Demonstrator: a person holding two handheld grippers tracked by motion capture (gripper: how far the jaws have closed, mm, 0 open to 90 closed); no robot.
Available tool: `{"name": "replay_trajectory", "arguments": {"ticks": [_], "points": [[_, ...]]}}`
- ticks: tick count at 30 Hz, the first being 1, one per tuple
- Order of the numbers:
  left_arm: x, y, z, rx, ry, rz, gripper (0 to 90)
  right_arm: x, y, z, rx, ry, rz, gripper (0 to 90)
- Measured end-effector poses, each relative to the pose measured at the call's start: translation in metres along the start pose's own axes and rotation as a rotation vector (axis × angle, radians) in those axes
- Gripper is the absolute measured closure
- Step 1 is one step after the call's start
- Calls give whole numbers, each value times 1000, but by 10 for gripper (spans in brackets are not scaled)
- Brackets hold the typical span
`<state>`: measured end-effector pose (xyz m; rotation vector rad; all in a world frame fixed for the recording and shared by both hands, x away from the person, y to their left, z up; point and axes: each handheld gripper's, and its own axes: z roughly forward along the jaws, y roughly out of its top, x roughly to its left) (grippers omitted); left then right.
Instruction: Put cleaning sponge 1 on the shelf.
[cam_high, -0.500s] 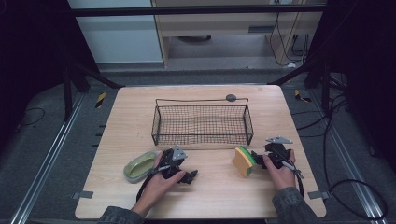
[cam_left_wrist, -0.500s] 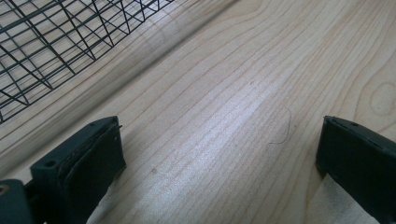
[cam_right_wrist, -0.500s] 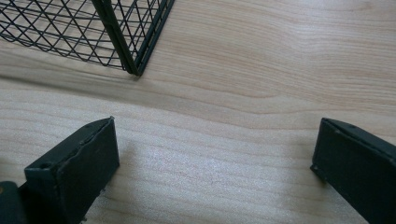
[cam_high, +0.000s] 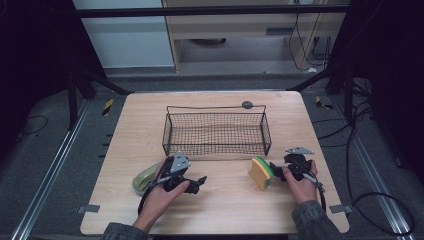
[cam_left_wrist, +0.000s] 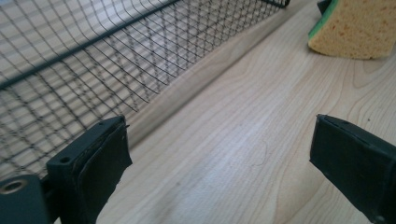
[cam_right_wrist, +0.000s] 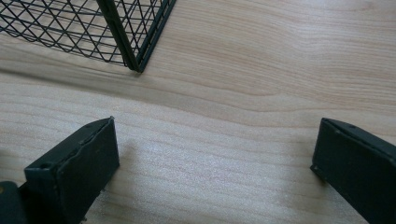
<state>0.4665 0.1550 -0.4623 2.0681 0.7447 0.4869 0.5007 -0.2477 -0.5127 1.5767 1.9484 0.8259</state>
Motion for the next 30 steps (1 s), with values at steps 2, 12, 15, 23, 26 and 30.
{"name": "replay_trajectory", "arguments": {"ticks": [2,12,15,23,26,30], "points": [[13,4,-13,-38,18,-3,42,0,0,0,-1,1,-1,7],[52,17,-54,102,90,24,54,-1,0,0,-1,7,-1,5],[67,17,-66,154,100,5,33,-1,0,-1,-1,14,2,6],[95,1,-96,276,82,-66,36,-4,0,0,-4,25,-24,4],[97,-7,-104,259,102,-75,41,-4,0,0,-3,27,-19,4],[99,-9,-108,263,102,-89,42,-4,0,-1,-2,24,-26,7]]}}
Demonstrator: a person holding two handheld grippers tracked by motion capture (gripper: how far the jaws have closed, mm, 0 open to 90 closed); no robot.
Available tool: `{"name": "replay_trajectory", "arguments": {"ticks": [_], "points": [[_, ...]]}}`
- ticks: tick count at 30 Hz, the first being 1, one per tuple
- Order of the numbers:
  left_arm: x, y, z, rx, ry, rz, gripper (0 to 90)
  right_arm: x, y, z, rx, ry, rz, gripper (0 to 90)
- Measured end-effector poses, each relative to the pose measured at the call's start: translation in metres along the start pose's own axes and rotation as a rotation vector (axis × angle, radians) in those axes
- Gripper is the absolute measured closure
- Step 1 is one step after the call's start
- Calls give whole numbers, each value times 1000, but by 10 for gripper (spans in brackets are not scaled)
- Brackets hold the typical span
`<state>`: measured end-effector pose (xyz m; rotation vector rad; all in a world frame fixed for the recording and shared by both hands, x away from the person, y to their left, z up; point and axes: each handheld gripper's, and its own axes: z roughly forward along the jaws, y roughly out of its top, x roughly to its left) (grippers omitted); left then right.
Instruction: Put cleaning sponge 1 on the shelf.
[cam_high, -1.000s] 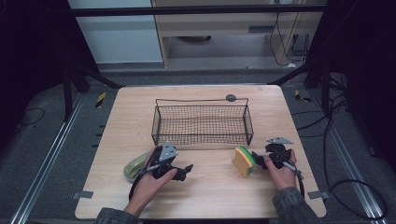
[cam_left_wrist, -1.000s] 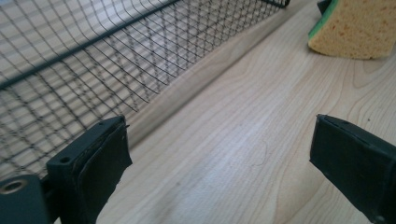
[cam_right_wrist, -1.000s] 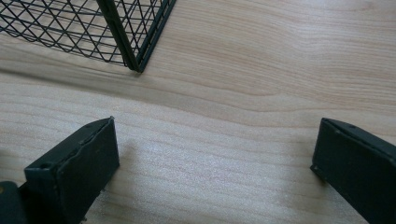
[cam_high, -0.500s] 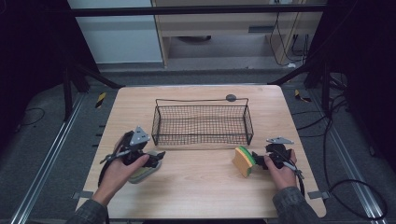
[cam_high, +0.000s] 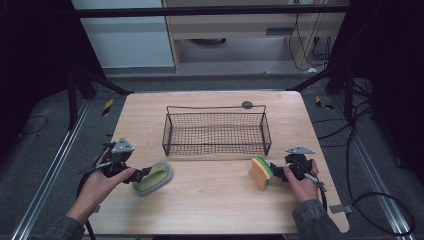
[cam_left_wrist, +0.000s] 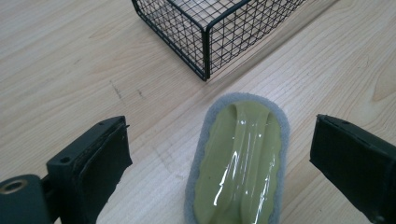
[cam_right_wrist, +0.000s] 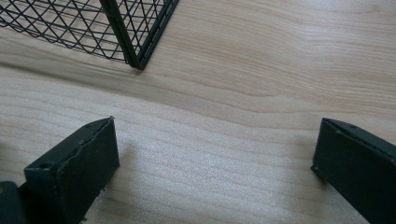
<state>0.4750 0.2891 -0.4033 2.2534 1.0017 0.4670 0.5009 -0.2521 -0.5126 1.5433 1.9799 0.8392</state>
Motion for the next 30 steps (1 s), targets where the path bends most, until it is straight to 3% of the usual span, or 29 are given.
{"name": "replay_trajectory", "arguments": {"ticks": [6,9,20,25,30], "points": [[-4,12,1,69,-6,63,37,1,-2,-1,-3,-2,8,6],[-7,18,4,106,-35,102,54,1,-2,-1,-2,-2,9,6],[-9,19,13,205,-52,121,121,1,-1,-2,1,-2,11,6],[-8,20,18,226,-58,105,192,1,-1,-1,-2,1,7,4],[-8,19,18,248,-79,117,308,1,-1,-1,-1,4,4,4]]}}
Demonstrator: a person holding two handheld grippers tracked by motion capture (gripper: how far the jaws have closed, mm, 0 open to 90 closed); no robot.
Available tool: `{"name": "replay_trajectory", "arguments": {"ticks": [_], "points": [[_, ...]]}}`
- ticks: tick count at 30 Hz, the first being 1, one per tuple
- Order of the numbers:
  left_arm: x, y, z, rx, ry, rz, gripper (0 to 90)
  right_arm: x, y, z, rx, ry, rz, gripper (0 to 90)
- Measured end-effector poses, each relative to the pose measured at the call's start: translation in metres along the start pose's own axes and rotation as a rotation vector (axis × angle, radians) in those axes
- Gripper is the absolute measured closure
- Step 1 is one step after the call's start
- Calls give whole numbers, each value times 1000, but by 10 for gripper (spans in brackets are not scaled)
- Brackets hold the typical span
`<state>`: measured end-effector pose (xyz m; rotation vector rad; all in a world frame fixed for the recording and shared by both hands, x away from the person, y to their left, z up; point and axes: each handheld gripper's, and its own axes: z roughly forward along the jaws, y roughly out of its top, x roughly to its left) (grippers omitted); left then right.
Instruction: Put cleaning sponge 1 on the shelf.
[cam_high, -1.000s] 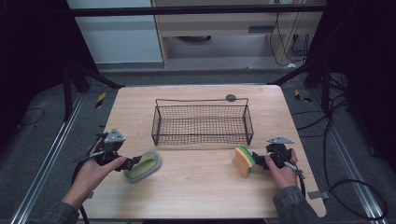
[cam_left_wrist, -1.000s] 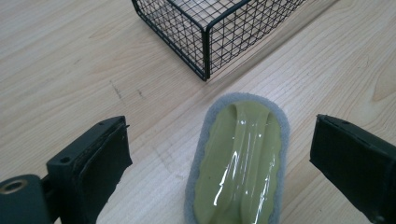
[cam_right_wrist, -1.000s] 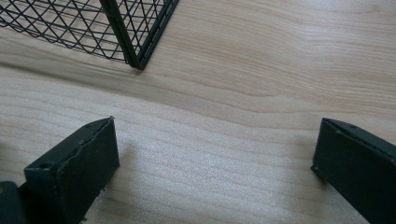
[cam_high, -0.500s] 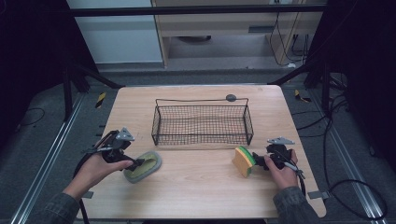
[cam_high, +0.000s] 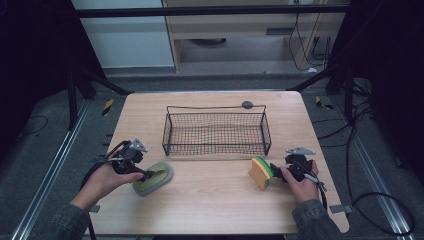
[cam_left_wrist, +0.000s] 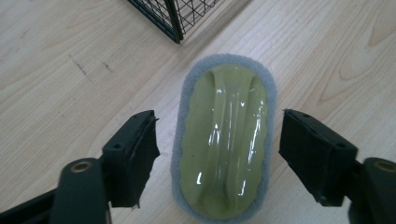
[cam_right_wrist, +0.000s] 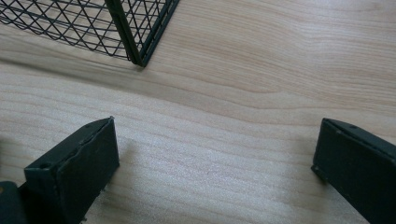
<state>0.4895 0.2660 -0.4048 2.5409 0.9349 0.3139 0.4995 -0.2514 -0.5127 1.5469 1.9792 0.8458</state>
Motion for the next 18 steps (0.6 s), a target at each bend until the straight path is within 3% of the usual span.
{"name": "replay_trajectory", "arguments": {"ticks": [13,18], "points": [[-5,3,20,56,-25,55,418,1,0,0,2,-2,1,5],[-2,6,24,88,-37,48,467,1,0,0,2,-2,1,5]]}}
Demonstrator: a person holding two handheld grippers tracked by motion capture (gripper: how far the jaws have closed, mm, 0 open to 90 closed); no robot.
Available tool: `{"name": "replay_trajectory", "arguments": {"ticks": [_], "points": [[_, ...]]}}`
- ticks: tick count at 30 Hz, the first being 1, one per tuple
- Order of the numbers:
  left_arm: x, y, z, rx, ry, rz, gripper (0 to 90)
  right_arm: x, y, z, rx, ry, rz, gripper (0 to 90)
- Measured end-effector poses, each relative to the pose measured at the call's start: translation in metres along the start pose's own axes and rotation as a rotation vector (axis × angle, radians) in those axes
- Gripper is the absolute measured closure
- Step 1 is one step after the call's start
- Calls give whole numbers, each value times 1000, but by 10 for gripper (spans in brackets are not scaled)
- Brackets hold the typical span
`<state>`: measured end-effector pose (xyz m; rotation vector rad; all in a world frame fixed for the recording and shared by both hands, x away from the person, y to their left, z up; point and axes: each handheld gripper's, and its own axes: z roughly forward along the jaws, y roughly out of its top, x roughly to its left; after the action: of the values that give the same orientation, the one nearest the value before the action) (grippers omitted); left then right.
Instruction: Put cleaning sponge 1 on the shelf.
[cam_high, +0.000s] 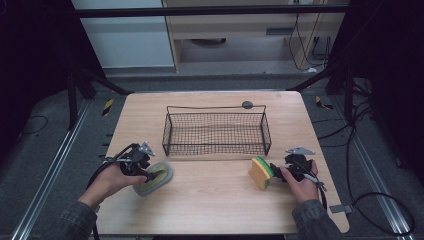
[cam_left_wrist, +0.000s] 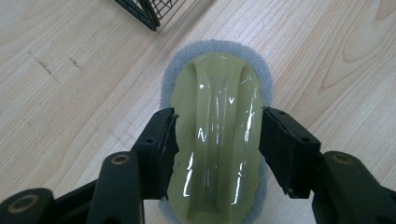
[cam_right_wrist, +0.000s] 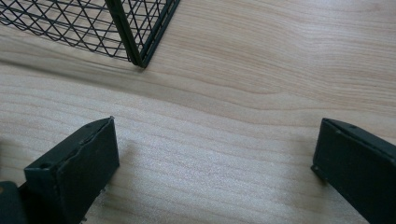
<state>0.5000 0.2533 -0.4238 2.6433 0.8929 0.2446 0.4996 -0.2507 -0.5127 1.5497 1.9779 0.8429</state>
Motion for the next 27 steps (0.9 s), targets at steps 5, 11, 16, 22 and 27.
{"name": "replay_trajectory", "arguments": {"ticks": [5,11,16,22,27], "points": [[3,3,5,35,-19,5,511,0,0,0,0,0,1,5],[3,9,12,76,-27,26,543,0,0,0,-1,-1,-2,6],[4,8,16,82,-38,32,560,0,0,0,1,-1,2,5],[7,6,17,70,-46,30,581,0,0,0,-2,-2,-6,6],[7,6,17,72,-57,29,604,2,0,1,-2,2,-3,7]]}}
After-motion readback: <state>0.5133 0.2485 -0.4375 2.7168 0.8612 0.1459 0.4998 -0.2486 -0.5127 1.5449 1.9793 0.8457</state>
